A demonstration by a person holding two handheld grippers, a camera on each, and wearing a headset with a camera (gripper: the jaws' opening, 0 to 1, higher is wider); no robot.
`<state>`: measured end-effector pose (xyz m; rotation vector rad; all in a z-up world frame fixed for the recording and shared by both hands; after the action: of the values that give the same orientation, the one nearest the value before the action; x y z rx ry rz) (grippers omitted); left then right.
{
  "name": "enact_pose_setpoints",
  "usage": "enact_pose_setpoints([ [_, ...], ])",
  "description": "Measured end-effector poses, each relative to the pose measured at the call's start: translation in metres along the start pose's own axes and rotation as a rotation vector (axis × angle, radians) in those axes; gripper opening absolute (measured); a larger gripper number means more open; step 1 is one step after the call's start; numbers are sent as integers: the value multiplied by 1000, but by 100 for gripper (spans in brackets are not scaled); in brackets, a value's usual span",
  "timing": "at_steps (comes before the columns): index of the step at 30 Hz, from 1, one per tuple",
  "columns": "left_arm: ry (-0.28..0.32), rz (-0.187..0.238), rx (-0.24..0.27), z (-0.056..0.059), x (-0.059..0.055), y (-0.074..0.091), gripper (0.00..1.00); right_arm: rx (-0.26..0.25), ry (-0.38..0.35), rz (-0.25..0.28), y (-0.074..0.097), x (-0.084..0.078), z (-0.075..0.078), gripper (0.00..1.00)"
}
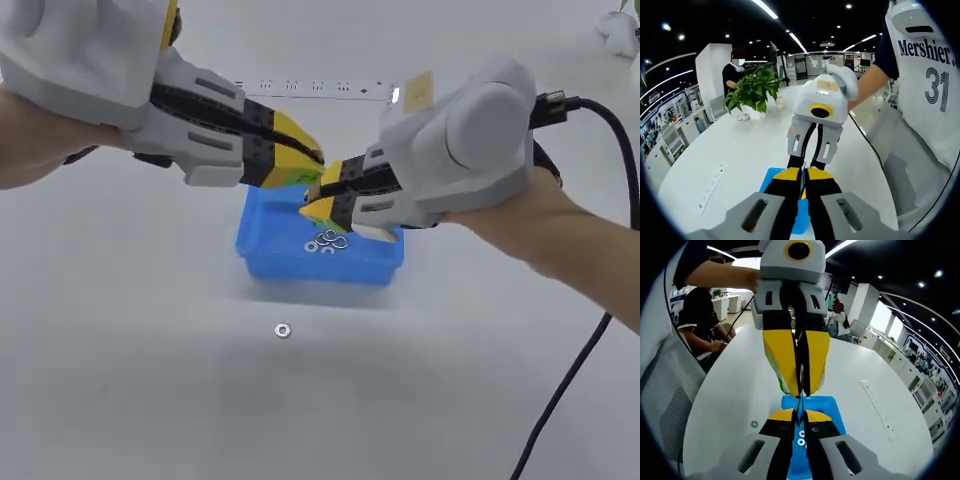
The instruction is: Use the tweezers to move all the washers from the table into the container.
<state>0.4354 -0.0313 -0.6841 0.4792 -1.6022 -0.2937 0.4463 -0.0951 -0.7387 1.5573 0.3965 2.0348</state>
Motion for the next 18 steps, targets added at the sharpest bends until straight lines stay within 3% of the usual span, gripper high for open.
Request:
enact_pose_setpoints([
  [10,-35,-7,5,26,6,15,6,19,32,21,4,12,-19,9],
  [15,-21,-15,3,43,0,18,6,21,30,23,2,15,-38,11],
  [18,0,-13,4,53,-4,19,6,22,-7,33,-1,13,-50,11],
])
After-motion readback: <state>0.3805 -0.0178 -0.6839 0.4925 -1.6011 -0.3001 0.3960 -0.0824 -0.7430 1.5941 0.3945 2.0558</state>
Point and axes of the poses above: the centre of the closed fingertips' face, and the gripper's own axes: y roughly backward along the fingers, z roughly to its right, x roughly out of its top, the point moved 6 cm from there along y, roughly backward along the fingers, and after that the axes turned 4 degrees about -x, right-handed, at the moved point
